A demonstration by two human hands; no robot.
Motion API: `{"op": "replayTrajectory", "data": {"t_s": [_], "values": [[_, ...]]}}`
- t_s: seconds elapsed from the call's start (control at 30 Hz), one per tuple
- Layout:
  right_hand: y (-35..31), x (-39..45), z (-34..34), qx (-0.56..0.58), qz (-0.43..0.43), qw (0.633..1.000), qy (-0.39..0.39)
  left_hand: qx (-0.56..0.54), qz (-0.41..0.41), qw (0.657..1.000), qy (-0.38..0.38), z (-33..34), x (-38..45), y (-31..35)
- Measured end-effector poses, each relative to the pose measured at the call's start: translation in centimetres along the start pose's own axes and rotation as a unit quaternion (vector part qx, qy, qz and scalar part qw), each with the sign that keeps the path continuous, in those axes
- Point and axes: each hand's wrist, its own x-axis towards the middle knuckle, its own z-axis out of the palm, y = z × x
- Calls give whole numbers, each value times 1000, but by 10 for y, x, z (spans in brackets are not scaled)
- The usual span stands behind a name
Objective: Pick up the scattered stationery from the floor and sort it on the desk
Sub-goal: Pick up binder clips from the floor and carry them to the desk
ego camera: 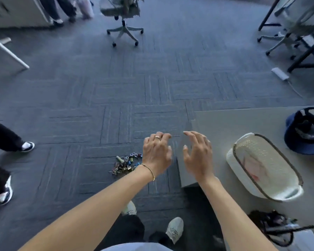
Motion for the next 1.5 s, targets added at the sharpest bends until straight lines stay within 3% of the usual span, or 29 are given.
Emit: {"op": "replayTrajectory", "data": {"t_s": [0.2,0.4,0.63,0.9,1.2,1.5], "values": [[-53,21,90,26,-35,997,-67,-1,-73,997,-20,-6,1,-103],[-62,29,195,51,-61,986,-146,9,-137,990,-35,43,-7,-181],[-15,20,364,65,-102,970,-211,8,-203,978,-35,175,-6,-281],[63,-1,592,47,-187,945,-265,14,-269,960,-73,367,-10,-447],[125,1,824,12,-240,922,-303,79,-215,962,-147,555,15,-620],[158,6,904,-11,-267,911,-314,200,-77,962,-171,635,35,-688]]}}
